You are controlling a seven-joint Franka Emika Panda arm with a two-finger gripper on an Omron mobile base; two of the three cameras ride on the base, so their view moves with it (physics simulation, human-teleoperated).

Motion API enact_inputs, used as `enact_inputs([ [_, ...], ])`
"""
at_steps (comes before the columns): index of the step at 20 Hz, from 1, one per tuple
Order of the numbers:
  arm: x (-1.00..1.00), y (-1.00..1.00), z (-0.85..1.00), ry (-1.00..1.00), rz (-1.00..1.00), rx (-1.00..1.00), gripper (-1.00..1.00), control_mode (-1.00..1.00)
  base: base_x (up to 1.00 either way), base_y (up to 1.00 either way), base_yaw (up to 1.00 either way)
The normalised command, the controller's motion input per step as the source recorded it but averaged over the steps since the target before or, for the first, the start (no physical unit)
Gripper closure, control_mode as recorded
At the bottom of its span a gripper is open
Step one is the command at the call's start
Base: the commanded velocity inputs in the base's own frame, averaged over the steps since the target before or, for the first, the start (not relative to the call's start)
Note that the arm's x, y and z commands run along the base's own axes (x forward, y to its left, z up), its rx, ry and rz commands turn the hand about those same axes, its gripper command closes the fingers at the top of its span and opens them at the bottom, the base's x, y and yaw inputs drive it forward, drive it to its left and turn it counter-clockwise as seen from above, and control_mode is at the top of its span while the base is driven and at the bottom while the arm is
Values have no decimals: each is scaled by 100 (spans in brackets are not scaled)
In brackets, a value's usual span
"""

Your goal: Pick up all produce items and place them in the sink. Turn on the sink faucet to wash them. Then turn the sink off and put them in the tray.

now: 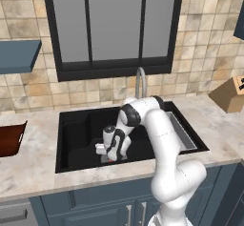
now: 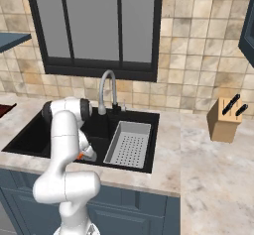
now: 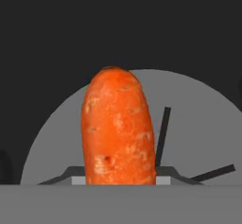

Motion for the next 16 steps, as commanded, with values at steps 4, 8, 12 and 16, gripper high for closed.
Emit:
enact_inputs([
  [4, -3, 0, 26, -4, 0, 0, 100, -100, 0, 0, 0],
  [8, -10, 0, 55, -5, 0, -1, 100, -100, 0, 0, 0],
  [12, -15, 2, 63, -7, 0, 0, 100, -100, 0, 0, 0],
  [16, -30, 17, 61, -8, 1, -2, 100, -100, 0, 0, 0],
])
